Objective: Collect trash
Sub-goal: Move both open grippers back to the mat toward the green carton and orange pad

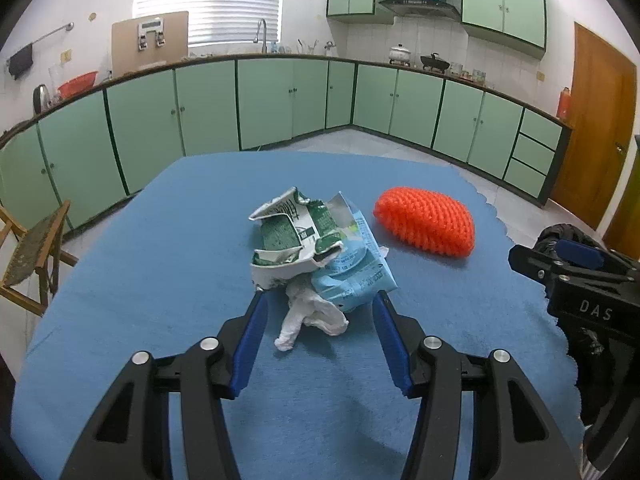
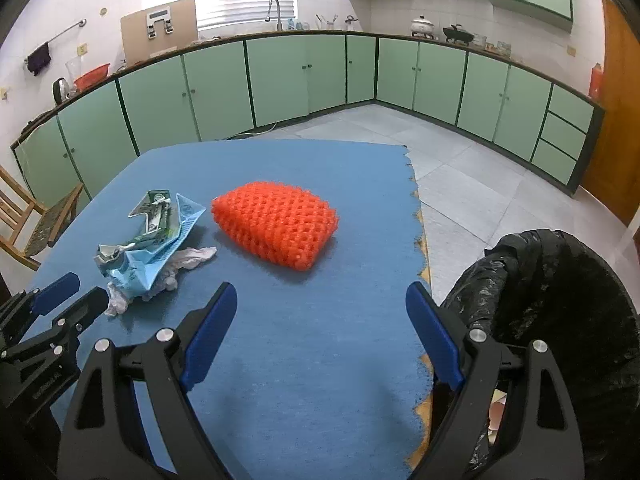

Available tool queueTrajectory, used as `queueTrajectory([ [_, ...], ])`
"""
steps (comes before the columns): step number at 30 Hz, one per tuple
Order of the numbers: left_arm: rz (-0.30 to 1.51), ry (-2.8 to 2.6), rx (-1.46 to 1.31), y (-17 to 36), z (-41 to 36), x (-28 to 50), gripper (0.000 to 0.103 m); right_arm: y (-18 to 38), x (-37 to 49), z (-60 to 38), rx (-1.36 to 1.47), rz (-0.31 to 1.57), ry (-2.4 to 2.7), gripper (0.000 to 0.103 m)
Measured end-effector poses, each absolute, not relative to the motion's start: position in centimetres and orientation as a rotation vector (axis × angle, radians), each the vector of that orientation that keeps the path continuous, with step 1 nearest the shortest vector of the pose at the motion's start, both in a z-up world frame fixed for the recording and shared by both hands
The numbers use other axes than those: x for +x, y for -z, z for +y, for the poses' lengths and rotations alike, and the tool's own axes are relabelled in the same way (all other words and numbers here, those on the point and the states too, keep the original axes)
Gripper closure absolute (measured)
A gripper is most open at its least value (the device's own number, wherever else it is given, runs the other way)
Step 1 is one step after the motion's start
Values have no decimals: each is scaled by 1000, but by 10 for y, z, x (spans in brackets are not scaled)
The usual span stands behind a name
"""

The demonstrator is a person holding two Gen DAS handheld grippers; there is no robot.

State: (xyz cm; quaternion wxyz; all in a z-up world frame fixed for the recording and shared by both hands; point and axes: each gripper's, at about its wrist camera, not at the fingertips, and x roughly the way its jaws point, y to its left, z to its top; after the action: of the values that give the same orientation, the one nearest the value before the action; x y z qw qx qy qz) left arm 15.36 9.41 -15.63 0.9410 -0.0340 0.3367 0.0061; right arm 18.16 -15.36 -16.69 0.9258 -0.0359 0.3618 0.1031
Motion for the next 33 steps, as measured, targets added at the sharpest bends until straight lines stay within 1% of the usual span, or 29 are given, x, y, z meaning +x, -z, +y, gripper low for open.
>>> queueTrajectory([
  [6, 658, -8, -78, 146, 94, 162, 49, 169, 186, -155, -79, 741, -211, 19],
  [12, 639, -29, -95, 136, 101, 191, 49, 165, 197, -148, -86, 733, -223, 19],
  [23, 670, -53, -115, 141, 115, 237, 49, 162, 226, -133, -93, 719, -236, 19],
  [27, 695, -47, -126, 146, 118, 250, 45, 161, 238, -126, -91, 716, -243, 19],
  [33, 745, -58, -148, 158, 124, 269, 45, 165, 249, -122, -88, 719, -252, 19],
])
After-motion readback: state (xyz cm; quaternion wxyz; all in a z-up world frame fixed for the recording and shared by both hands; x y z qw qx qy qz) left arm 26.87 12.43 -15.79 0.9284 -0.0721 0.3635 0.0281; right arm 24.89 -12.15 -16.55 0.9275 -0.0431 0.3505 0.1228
